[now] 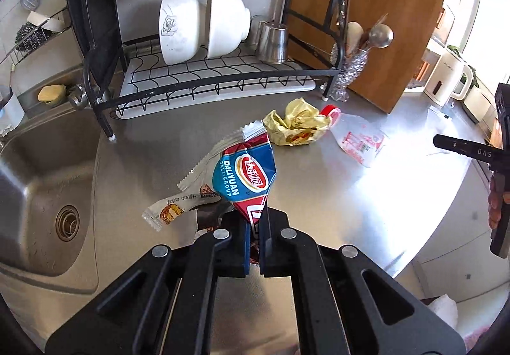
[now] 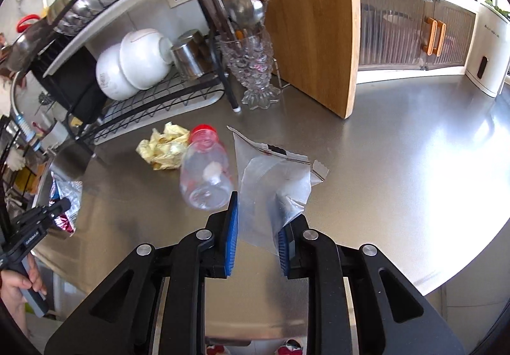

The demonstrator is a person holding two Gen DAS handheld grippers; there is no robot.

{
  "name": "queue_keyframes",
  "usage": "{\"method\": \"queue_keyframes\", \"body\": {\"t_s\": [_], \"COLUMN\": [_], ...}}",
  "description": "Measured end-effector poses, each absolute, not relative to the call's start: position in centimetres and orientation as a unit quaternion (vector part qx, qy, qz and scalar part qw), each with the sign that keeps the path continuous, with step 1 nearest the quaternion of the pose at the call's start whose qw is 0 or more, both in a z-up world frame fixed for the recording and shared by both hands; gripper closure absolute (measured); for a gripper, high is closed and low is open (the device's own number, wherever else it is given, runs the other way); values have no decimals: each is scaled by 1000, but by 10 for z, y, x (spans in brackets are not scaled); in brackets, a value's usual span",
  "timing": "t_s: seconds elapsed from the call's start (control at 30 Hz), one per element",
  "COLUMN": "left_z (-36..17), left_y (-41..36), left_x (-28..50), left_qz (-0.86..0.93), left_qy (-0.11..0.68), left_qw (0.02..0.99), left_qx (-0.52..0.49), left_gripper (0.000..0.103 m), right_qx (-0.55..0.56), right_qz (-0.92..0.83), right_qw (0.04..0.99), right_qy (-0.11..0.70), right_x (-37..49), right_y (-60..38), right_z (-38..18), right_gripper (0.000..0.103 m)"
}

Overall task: Collect trash
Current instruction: 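Carry the snack packet and zip bag down over the bin and release both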

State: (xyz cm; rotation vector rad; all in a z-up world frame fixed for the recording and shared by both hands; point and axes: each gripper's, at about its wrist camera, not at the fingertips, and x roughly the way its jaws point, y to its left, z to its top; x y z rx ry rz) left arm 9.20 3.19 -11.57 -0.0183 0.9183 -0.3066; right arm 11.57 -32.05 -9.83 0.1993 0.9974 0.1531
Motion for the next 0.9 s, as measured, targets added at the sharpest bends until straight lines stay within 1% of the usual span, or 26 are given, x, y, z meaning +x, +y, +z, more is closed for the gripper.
{"method": "queue_keyframes", "body": {"t_s": [0.2,0.47,0.67,0.9], "left_z": [-102,-116,-149,-225], "left_y": [20,18,18,18], "left_x": [37,-39,-81,-99], "left_qz": [-166,-170,-164,-162], "left_qy": [443,463,495,555], "left_qw": [881,869,852,813], "left_qx": [-15,-46,-54,-70], "left_gripper": [101,101,101,101], "right_qx": [78,59,47,38], "right_qz": [140,202,227,221], "right_qw": [858,820,789,755], "right_qy": [488,532,569,616], "right_x": [60,-9,-48,-66], "right_y": [-285,-244,-222,-201], "right_z": [-87,-114,-149,-215], "right_gripper": [81,81,81,81]}}
